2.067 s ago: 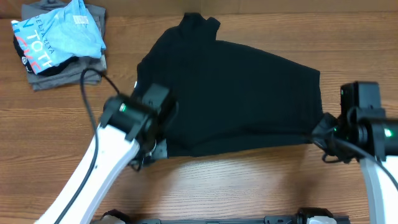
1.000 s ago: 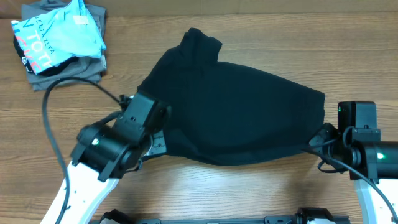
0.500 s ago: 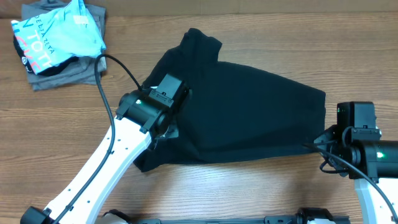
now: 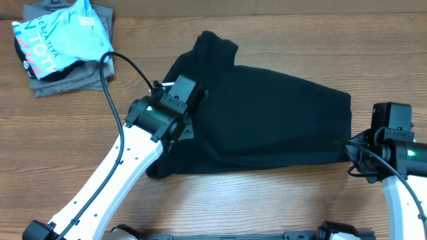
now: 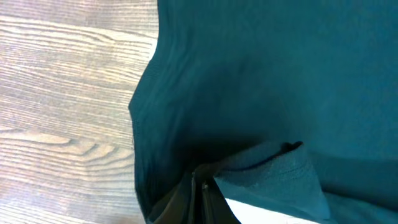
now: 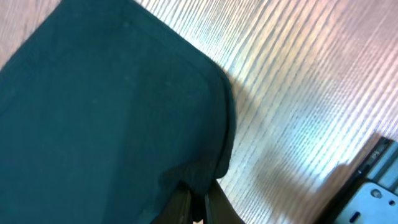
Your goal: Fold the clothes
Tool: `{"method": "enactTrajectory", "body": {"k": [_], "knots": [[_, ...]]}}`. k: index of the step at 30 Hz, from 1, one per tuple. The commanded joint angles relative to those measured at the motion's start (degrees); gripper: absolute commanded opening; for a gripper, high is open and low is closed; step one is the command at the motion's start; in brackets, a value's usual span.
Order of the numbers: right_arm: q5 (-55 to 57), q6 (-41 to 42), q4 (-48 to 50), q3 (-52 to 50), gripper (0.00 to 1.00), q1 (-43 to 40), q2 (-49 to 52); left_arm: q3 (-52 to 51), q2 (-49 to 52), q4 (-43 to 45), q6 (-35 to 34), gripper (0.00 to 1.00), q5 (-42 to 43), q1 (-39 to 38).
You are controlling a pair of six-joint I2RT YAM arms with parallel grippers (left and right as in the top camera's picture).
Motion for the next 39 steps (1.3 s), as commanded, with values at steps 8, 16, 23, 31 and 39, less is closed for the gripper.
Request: {"method": "enactTrajectory", "body": {"k": [8, 16, 23, 31, 39], "knots": [[-1.40, 1.33, 3.69, -5.86, 0.08, -0.48, -0.24, -0.17, 0.17, 2.64, -0.81, 0.04, -2.75, 0.04], [-1.36, 1.36, 4.74, -5.86, 0.10, -0.48, 0.48, -0.17, 2.16, 4.79, -0.81, 0.05, -2.97, 0.04], [-1.42, 1.57, 6.16, -5.86, 0.10, -0.48, 2.93, -0.17, 6.23, 7.67, -0.24, 0.06, -3.17, 0.04], [-1.42, 1.57, 9.09, -5.86, 0.10, -0.48, 7.34, -0.17, 9.05, 12.96, 1.64, 0.07, -4.85, 0.04], [-1.57, 1.62, 12.00, -5.86, 0.11, -0.48, 9.42, -0.17, 12.00, 15.23, 2.45, 0.06, -7.26, 0.07]]}}
